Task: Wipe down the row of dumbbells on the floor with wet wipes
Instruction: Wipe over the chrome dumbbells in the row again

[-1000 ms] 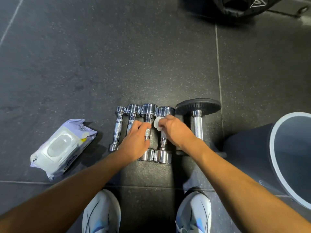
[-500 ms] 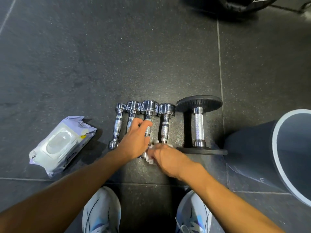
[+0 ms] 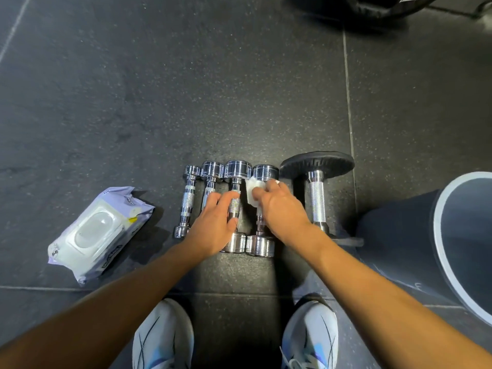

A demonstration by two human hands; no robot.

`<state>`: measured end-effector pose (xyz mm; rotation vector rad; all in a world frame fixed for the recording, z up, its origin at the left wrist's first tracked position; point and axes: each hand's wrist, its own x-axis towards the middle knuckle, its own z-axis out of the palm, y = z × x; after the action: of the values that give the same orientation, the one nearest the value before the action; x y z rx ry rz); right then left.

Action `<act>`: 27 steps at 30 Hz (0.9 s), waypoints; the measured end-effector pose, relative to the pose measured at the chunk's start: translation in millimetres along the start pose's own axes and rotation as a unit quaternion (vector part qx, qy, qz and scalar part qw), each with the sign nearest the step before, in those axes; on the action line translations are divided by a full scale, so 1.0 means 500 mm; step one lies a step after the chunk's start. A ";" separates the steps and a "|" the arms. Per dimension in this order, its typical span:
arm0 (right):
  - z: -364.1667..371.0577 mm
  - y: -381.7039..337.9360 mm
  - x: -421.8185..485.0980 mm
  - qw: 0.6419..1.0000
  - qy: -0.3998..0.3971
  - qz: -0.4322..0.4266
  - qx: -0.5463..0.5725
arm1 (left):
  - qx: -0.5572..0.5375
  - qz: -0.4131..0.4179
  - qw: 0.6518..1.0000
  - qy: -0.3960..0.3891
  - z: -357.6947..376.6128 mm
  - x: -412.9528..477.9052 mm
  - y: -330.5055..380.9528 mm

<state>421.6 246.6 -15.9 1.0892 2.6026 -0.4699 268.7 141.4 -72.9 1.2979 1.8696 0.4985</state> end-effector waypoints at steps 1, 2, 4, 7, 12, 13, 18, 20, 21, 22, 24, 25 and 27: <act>0.003 0.010 0.006 1.000 -0.007 0.007 -0.011 | 0.000 -0.001 1.000 0.001 0.001 0.001 0.000; 0.009 0.016 0.006 0.999 -0.039 0.000 -0.009 | 0.000 -0.002 1.000 0.000 0.001 0.000 -0.001; 0.023 0.016 0.000 0.991 -0.130 -0.031 0.024 | 0.000 -0.005 1.000 -0.002 0.000 0.001 0.000; 0.014 0.019 0.014 0.981 -0.167 -0.029 0.093 | 0.003 -0.010 1.000 -0.002 -0.002 0.003 0.001; 0.000 0.038 0.044 0.981 -0.154 0.032 0.115 | 0.014 -0.024 1.000 0.000 -0.003 0.001 0.010; -0.002 0.036 0.037 0.972 -0.203 0.021 0.117 | 0.012 -0.021 1.000 0.001 -0.003 0.002 0.009; 0.011 0.052 0.043 0.962 -0.134 0.087 0.220 | 0.006 -0.013 1.000 0.002 -0.004 0.004 0.008; 0.020 0.051 0.048 0.973 -0.051 0.105 0.201 | 0.005 -0.014 1.000 0.001 -0.004 0.002 0.010; 0.022 0.048 0.047 0.975 -0.070 0.094 0.188 | 0.006 -0.014 1.000 0.002 -0.004 0.002 0.010; 0.023 0.044 0.044 0.975 -0.119 0.071 0.173 | 0.007 -0.014 1.000 0.002 -0.004 0.003 0.009; 0.015 0.041 0.038 0.963 -0.210 0.036 0.163 | 0.006 -0.014 1.000 0.002 -0.004 0.004 0.007; 0.010 0.043 0.040 0.958 -0.224 0.037 0.175 | 0.005 -0.013 1.000 0.002 -0.003 0.005 0.006; 0.010 0.048 0.050 0.965 -0.165 0.063 0.193 | 0.006 -0.011 1.000 0.002 -0.003 0.005 0.006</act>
<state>422.6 276.5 -34.5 1.1630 2.1868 -1.0623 268.8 145.0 -71.0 1.2846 1.8909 0.4793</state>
